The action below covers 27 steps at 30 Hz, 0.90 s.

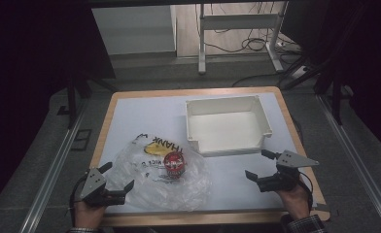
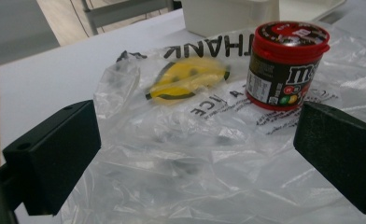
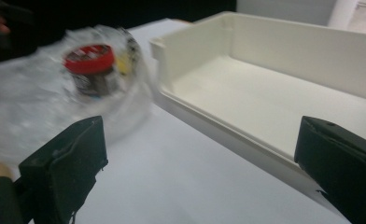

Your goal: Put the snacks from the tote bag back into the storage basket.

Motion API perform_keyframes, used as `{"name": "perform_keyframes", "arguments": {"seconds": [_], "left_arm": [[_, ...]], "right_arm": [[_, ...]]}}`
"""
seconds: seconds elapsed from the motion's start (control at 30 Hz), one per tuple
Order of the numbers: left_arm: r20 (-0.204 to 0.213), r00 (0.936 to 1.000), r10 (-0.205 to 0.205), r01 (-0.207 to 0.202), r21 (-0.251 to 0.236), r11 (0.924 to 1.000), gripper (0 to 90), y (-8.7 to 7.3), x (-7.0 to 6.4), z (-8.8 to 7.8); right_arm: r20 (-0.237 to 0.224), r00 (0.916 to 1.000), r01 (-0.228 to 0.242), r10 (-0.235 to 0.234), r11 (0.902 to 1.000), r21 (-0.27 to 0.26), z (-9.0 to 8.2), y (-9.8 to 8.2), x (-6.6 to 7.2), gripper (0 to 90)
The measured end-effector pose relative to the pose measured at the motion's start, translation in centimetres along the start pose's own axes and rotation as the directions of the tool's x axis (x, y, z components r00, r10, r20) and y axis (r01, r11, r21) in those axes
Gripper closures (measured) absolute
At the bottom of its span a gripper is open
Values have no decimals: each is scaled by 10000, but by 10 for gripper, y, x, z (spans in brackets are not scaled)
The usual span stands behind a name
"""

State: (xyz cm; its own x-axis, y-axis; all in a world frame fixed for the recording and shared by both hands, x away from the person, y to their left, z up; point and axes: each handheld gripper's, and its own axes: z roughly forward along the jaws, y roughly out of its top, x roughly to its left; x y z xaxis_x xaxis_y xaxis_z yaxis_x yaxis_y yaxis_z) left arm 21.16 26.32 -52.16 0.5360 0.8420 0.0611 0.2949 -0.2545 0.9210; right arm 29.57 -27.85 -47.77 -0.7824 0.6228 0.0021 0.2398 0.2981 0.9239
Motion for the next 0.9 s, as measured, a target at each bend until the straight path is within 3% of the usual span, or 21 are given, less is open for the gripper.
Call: {"name": "perform_keyframes", "arguments": {"seconds": [0.17, 0.3, 0.37, 0.67, 0.9], "left_arm": [[219, 9997, -97, 104, -346, 9993, 9, 0, 1, -1], [342, 9992, -204, 216, -353, 9991, 8, 0, 0, -1], [115, 9999, -123, 127, -335, 9994, 5, -1, -1, 0], [-294, 9994, -187, 174, -453, 9988, 3, 0, 0, -3], [-411, 9991, -42, 23, -457, 9990, 3, 1, -2, -3]], "right_arm": [[-55, 9999, -133, 134, 9998, 127, -1, -3, -9, 28], [357, 9994, -40, 41, 10000, -35, -1, -3, -7, 9], [223, 9994, -272, 274, 9996, -98, 1, -3, -7, 8], [37, 9989, -459, 459, 9989, 134, 3, -5, -8, 5], [-48, 9997, -237, 239, 9987, 448, 7, -4, -4, 4]]}}
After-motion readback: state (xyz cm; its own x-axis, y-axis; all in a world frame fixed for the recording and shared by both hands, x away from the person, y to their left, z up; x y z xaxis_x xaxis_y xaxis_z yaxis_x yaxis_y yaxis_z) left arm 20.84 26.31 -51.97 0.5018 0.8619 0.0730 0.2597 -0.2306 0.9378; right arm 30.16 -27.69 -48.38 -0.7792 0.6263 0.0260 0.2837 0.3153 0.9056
